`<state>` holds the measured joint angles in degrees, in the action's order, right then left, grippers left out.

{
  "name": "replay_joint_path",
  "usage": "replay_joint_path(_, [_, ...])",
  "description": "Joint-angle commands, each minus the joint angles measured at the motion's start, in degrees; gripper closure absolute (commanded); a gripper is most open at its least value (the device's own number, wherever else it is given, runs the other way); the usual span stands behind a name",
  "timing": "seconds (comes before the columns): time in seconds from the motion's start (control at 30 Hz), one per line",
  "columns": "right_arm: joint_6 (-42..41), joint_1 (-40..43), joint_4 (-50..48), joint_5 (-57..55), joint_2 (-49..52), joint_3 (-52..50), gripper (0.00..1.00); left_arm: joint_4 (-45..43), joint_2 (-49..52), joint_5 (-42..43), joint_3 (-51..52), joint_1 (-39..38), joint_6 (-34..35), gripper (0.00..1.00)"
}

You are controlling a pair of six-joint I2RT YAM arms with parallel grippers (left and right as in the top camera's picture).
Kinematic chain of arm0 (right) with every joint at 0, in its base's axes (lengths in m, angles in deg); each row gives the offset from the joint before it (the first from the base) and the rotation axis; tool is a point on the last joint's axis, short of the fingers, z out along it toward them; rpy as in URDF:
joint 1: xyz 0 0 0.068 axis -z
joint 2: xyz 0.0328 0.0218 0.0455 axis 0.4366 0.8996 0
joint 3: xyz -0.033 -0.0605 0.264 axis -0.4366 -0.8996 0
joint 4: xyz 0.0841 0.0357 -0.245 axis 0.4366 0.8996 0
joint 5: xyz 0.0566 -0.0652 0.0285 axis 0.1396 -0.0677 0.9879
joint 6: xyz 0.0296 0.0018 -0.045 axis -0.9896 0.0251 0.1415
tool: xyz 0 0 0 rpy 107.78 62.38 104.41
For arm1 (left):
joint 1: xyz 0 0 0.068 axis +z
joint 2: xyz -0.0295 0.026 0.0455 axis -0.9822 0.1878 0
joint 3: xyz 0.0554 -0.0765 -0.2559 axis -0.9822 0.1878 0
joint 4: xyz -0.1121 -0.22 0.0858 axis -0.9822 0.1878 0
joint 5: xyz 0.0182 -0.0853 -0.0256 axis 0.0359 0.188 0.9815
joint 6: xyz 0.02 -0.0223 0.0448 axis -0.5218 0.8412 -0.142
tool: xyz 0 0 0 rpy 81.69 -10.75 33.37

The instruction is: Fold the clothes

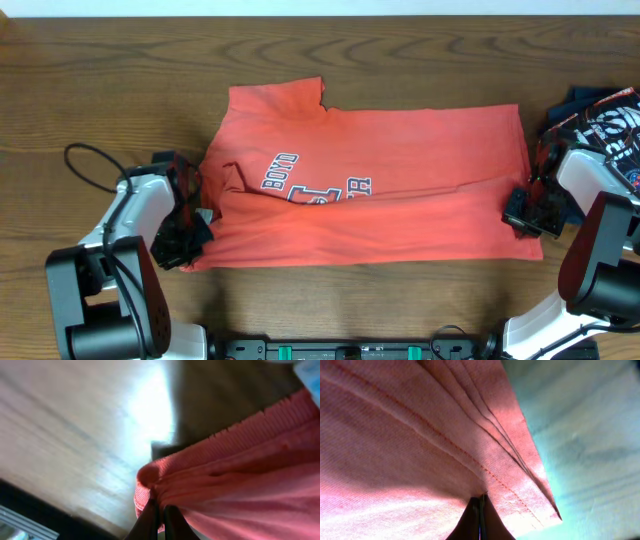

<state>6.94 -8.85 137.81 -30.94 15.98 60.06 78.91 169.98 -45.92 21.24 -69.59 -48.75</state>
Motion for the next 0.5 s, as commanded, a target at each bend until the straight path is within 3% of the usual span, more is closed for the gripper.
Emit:
replay_joint_path(0.0, [-1.49,-0.15,0.46,-1.53,1.49,-1.22,0.99,0.42,0.11,-1.49,0.04,2.32,1.31,0.94])
replay_joint_path(0.2, [-1.49,-0.39,0.83,1.31,-0.02,0.17,0.99,0.26,-1.92,2.78,-1.27,2.84,-0.66,0.94])
replay_joint_path(0.4, [-1.18,-0.39,3.52,2.73,-8.00,6.58,0.97,-0.37,-10.60,4.90,-4.24,2.84,-2.75,0.94])
replay_joint_path(0.43, [-0.57,-0.39,3.50,2.93,-9.84,8.24,0.93,-1.20,-12.57,4.90,-4.72,2.84,-2.75,0.94])
replay_joint_path(0.47, [0.35,-0.39,3.32,3.41,-11.54,9.88,0.80,-2.49,-14.49,4.90,-5.07,2.84,-2.75,0.94])
